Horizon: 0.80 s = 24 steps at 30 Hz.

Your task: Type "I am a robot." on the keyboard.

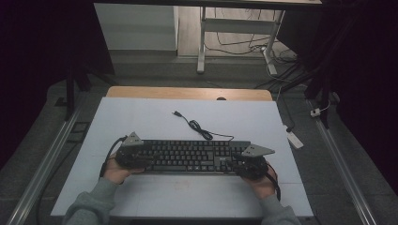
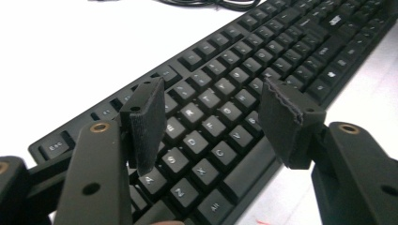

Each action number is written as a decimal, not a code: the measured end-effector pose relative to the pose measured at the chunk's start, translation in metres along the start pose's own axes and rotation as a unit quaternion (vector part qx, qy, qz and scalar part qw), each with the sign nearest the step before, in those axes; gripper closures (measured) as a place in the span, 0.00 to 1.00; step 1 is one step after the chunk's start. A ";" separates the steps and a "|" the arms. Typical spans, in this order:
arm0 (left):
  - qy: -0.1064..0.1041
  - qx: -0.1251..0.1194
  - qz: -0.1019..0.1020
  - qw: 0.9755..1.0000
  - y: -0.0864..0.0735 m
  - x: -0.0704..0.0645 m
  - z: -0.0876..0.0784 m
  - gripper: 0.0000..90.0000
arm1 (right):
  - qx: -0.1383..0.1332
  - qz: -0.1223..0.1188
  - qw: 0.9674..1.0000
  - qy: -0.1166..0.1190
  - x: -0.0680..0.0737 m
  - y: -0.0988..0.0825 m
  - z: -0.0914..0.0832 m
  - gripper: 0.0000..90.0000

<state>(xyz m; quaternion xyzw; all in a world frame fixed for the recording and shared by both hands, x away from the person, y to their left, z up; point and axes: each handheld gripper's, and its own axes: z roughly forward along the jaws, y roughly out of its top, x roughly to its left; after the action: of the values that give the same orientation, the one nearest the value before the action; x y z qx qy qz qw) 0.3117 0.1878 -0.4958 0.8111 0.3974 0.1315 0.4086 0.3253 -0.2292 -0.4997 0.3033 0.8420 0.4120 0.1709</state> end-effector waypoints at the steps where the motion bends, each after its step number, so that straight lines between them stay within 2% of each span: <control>1: 0.002 0.001 0.000 1.000 0.000 0.001 0.001 0.47 | 0.001 0.000 1.000 -0.001 0.000 0.000 0.000 0.63; 9: 0.003 0.019 0.007 1.000 0.008 0.009 0.013 0.54 | -0.001 0.003 1.000 -0.001 -0.001 0.000 -0.001 0.63; 13: -0.003 0.026 0.012 1.000 0.014 0.011 0.018 0.61 | -0.003 0.002 1.000 -0.001 -0.001 0.000 -0.001 0.63; 15: -0.007 0.029 0.014 0.999 0.017 0.012 0.020 0.67 | -0.002 0.001 1.000 -0.002 -0.001 0.000 -0.001 0.63; 20: 0.000 0.042 0.017 0.999 0.019 0.013 0.025 0.83 | -0.003 0.003 1.000 -0.001 -0.001 0.000 -0.001 0.63; 24: -0.001 0.055 0.020 0.998 0.018 0.013 0.030 0.96 | -0.001 0.002 1.000 -0.001 -0.001 0.000 -0.001 0.63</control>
<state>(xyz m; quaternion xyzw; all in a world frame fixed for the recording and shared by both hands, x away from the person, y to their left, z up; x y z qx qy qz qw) 0.3455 0.1745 -0.5023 0.8402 0.3875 0.1161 0.3611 0.3256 -0.2303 -0.4993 0.3054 0.8406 0.4134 0.1711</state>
